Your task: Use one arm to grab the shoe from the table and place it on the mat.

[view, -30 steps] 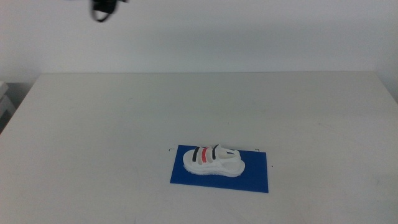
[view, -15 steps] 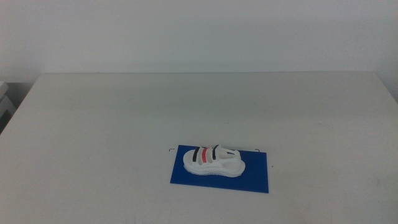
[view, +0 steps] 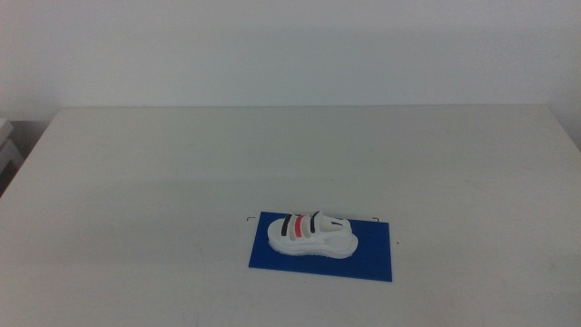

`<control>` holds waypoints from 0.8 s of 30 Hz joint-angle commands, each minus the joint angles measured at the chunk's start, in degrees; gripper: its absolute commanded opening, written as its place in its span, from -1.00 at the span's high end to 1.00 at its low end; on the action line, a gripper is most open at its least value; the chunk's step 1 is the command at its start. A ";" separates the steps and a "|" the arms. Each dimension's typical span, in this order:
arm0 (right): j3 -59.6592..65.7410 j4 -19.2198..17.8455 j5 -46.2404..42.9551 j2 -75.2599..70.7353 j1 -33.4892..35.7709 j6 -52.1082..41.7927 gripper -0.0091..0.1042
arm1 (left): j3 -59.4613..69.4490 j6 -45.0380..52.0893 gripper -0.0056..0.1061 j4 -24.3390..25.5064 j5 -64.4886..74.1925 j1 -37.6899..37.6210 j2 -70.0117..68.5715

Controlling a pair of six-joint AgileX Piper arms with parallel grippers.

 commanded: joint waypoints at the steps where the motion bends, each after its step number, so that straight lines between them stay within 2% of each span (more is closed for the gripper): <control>1: 0.29 -0.46 -4.18 0.15 -0.10 -0.57 -0.53 | 2.35 1.52 -0.71 -1.88 -8.90 -0.08 -3.85; 5: 0.29 -0.46 -4.18 0.15 -0.10 -0.57 -0.53 | 8.82 11.59 -0.71 -9.56 -12.01 0.13 -12.29; 9: 0.29 -0.46 -4.18 0.15 -0.10 -0.57 -0.53 | 14.11 24.55 -0.71 -19.27 -12.07 0.13 -17.48; 11: 0.29 -0.46 -4.18 0.15 -0.10 -0.57 -0.53 | 16.28 27.43 -0.71 -22.68 -12.30 0.13 -18.67; 16: 0.29 -0.46 -4.18 0.15 -0.10 -0.57 -0.53 | 21.93 28.09 -0.71 -25.68 -16.64 0.13 -19.08; 24: 0.29 -0.46 -4.18 0.15 -0.10 -0.57 -0.53 | 22.85 28.03 -0.71 -26.20 -16.76 0.13 -19.08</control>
